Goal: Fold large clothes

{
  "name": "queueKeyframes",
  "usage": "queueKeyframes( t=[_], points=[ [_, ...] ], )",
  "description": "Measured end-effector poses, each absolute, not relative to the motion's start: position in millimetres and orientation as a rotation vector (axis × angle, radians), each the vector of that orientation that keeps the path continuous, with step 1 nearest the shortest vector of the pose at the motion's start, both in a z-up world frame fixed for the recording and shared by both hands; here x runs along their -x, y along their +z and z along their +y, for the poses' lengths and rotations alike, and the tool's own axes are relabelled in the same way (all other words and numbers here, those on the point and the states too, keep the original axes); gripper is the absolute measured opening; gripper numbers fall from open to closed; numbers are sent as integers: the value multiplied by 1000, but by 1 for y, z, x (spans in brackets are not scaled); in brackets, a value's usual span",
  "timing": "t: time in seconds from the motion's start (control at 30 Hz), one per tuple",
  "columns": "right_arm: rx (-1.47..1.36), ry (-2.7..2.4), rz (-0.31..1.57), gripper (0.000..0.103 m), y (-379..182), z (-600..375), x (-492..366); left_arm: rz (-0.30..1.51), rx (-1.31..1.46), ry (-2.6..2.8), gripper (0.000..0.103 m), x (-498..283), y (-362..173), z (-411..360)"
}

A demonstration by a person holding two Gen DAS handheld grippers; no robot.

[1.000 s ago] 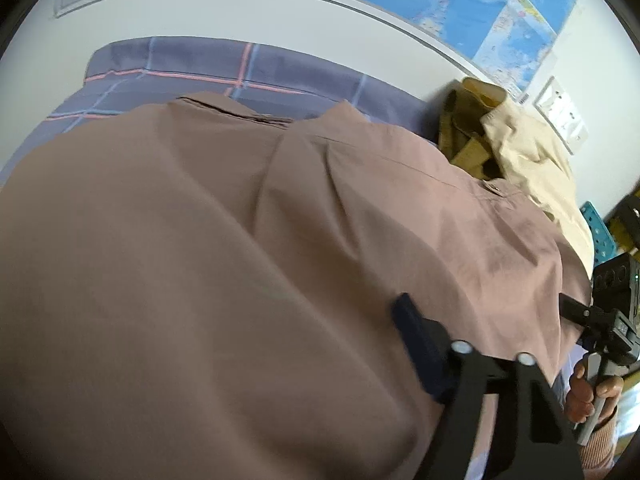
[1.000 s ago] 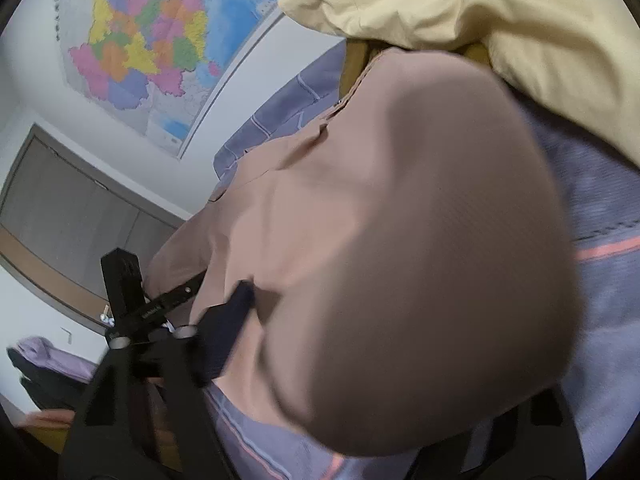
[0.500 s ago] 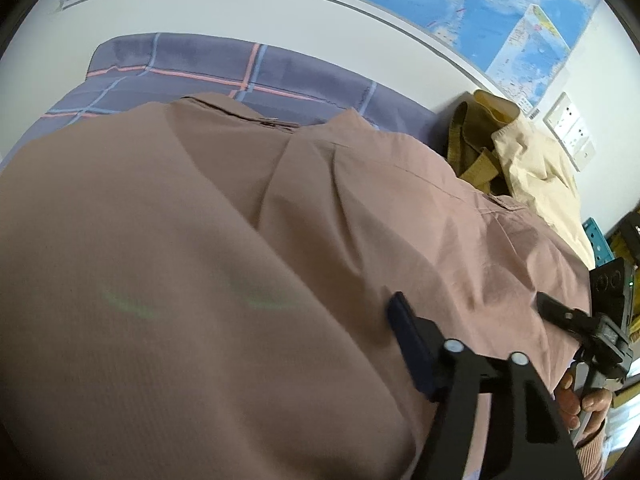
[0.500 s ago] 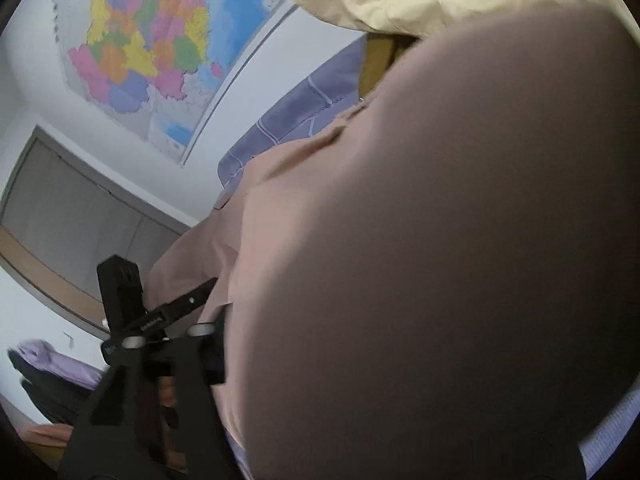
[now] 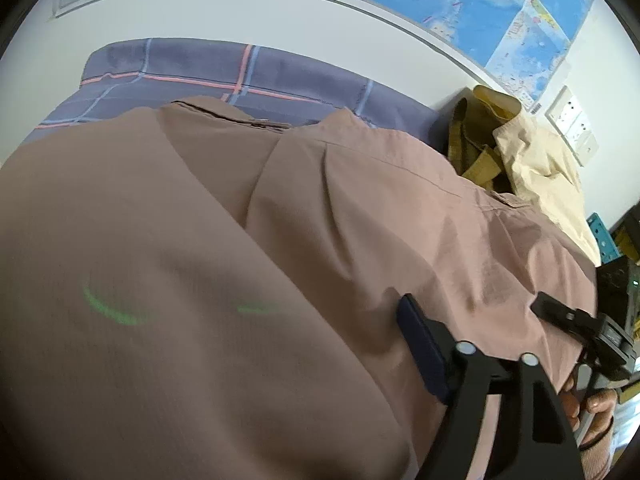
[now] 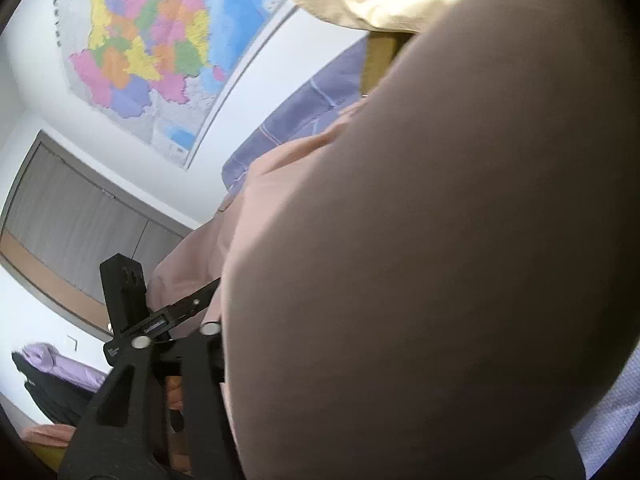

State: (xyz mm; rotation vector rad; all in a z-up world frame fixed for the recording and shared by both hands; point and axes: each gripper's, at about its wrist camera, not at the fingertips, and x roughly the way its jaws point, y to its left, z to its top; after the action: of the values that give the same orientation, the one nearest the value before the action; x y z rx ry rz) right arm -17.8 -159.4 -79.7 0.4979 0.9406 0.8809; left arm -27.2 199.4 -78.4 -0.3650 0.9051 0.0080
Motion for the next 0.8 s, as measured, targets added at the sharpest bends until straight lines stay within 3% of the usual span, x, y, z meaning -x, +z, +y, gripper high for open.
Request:
queueKeyframes(
  t=[0.1,0.27,0.4,0.57,0.7,0.8],
  points=[
    [-481,850,950,60,-79,-159,18,911,348,32,61,28,-78,198],
    [-500,833,961,42,-84,-170,16,915,366,45,55,29,-78,202],
    [-523,835,970,37,-88,-179,16,914,348,58,50,30,-79,200],
    [-542,849,977,32,-91,-188,16,905,343,51,35,31,-80,203],
    [-569,858,988,33,-93,-195,14,889,367,41,37,31,-82,206],
    [-577,858,988,40,-93,-199,14,885,375,32,40,30,-83,207]
  ],
)
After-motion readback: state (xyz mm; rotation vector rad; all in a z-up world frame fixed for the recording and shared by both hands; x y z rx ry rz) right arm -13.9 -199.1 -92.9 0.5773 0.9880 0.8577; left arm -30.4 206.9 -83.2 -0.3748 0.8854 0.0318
